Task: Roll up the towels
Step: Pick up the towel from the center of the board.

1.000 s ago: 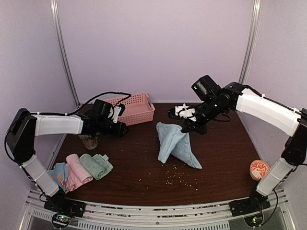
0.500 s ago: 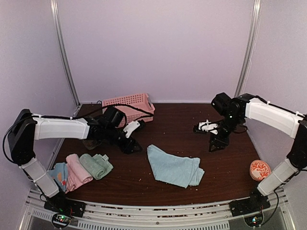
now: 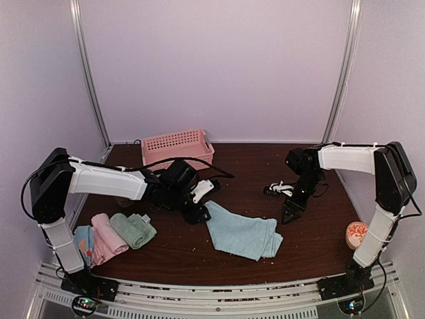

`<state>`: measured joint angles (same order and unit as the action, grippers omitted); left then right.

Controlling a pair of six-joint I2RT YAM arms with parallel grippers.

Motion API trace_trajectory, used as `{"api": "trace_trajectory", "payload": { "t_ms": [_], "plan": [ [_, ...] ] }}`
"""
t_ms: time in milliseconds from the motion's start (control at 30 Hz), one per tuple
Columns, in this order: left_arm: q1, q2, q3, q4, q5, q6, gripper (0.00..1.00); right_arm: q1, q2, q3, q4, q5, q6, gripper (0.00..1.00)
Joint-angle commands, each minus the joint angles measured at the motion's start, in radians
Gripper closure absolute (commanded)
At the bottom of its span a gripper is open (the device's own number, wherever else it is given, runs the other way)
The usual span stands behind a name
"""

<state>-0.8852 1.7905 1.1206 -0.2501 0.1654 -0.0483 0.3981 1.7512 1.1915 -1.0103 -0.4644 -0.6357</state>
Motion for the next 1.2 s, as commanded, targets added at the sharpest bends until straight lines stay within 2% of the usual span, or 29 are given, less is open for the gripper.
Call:
{"api": "trace_trajectory", "payload": {
  "t_ms": [0, 100, 300, 367, 467, 500, 533, 633, 700, 833, 967, 1167],
  "plan": [
    [0.042, 0.046, 0.02, 0.094, 0.004, -0.107, 0.53, 0.019, -0.007, -0.037, -0.01, -0.047, -0.011, 0.36],
    [0.055, 0.094, 0.049, 0.136, 0.055, -0.128, 0.52, 0.054, 0.013, -0.07, 0.004, -0.047, -0.005, 0.3],
    [0.072, 0.168, 0.079, 0.194, 0.08, -0.181, 0.54, 0.098, 0.051, -0.115, 0.017, -0.067, -0.014, 0.3],
    [0.073, 0.189, 0.085, 0.207, 0.081, -0.189, 0.58, 0.109, 0.061, -0.124, 0.033, -0.064, -0.007, 0.3],
    [0.075, 0.209, 0.092, 0.21, 0.075, -0.195, 0.71, 0.126, 0.07, -0.14, 0.089, -0.069, 0.044, 0.33],
    [0.075, 0.212, 0.09, 0.214, 0.073, -0.197, 0.76, 0.133, 0.069, -0.147, 0.121, -0.062, 0.074, 0.37],
    [0.077, 0.213, 0.088, 0.219, 0.071, -0.198, 0.82, 0.138, 0.068, -0.154, 0.154, -0.053, 0.099, 0.45],
    [0.077, 0.203, 0.08, 0.233, 0.056, -0.197, 1.0, 0.145, 0.08, -0.154, 0.188, -0.002, 0.128, 0.83],
    [0.077, 0.186, 0.073, 0.243, 0.033, -0.198, 1.0, 0.144, 0.072, -0.155, 0.195, 0.035, 0.133, 1.0],
    [0.086, 0.106, 0.069, 0.222, -0.076, -0.183, 1.0, 0.084, 0.018, -0.1, 0.154, 0.035, 0.12, 1.0],
    [0.122, -0.058, 0.063, 0.203, -0.206, -0.137, 1.0, -0.123, -0.035, 0.077, 0.058, 0.002, 0.092, 1.0],
    [0.174, -0.298, 0.097, 0.212, -0.197, -0.093, 1.0, -0.339, -0.051, 0.404, -0.038, -0.083, 0.106, 1.0]
  ]
}}
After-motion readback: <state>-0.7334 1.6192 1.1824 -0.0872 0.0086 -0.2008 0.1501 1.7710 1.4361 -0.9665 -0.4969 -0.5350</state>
